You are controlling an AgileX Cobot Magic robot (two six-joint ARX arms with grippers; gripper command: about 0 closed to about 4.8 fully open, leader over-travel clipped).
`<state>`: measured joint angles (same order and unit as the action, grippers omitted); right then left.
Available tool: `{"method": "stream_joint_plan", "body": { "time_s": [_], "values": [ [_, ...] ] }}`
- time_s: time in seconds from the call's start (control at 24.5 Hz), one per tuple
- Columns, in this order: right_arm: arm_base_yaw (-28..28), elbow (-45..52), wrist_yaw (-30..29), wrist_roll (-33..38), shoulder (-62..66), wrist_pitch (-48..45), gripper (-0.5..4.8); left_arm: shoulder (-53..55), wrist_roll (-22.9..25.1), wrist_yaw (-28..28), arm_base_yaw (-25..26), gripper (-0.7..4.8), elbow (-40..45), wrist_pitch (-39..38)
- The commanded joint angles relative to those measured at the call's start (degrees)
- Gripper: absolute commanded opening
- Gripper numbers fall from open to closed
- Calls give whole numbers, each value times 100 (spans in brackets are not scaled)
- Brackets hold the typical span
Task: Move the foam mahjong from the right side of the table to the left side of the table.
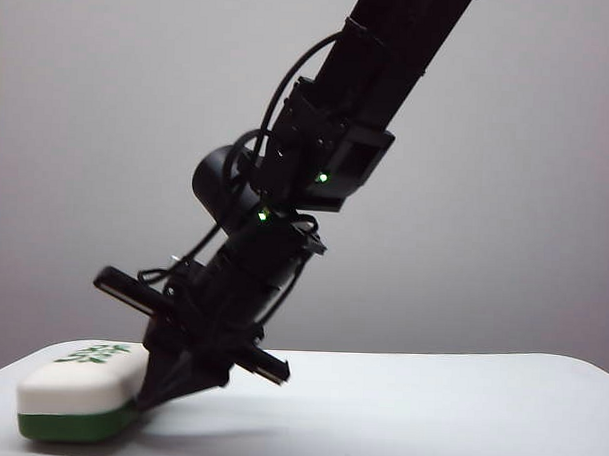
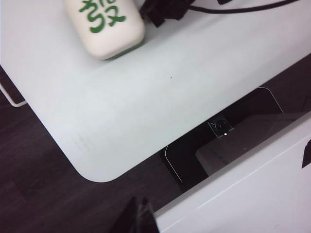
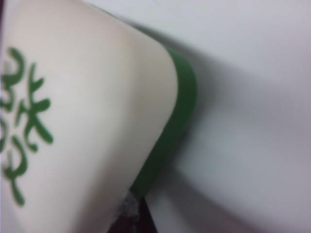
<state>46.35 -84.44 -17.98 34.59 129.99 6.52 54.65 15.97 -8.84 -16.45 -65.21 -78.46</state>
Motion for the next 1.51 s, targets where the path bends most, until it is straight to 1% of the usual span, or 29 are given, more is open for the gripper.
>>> {"method": "stream_joint_plan", "body": {
  "time_s": [0.04,0.29,0.45,0.65,0.86,0.9,1.02,1.14,1.26,1.34,1.47,1.51],
  "values": [
    [55,-304,-20,17,94,-66,-5,-44,-7,0,2,-5,-24,9],
    [125,-1036,-24,-46,485,455,-5,-85,11,-13,4,-5,-22,-48],
    [90,-1084,7,-79,472,621,-5,-151,31,7,4,-5,-20,-79],
    [-44,-1084,522,-695,160,1432,-5,-299,26,72,4,-5,-20,-70],
    [-160,-1080,544,-1475,-304,2098,-5,-372,-31,116,4,-5,-17,-33],
    [-240,-1080,634,-1770,-564,2291,-5,-417,-61,118,4,-5,-4,55],
    [-533,-1078,608,-1862,-1121,2356,-5,-629,-168,133,4,-5,92,490],
    [-811,-1069,415,-1941,-1563,2411,-5,-861,-190,164,4,-5,260,730],
    [-1043,-1064,348,-2201,-2006,2656,-5,-1189,-295,446,4,-5,573,1008],
    [-1156,-1027,345,-2380,-2297,2850,-5,-1447,-317,479,4,-5,852,1174],
    [-1335,-778,254,-2459,-2778,2898,-5,-1746,-315,483,4,-5,1196,1355],
    [-1419,-455,260,-2457,-3150,2826,-5,-1921,-310,501,4,-5,1333,1504]
  ]
}}
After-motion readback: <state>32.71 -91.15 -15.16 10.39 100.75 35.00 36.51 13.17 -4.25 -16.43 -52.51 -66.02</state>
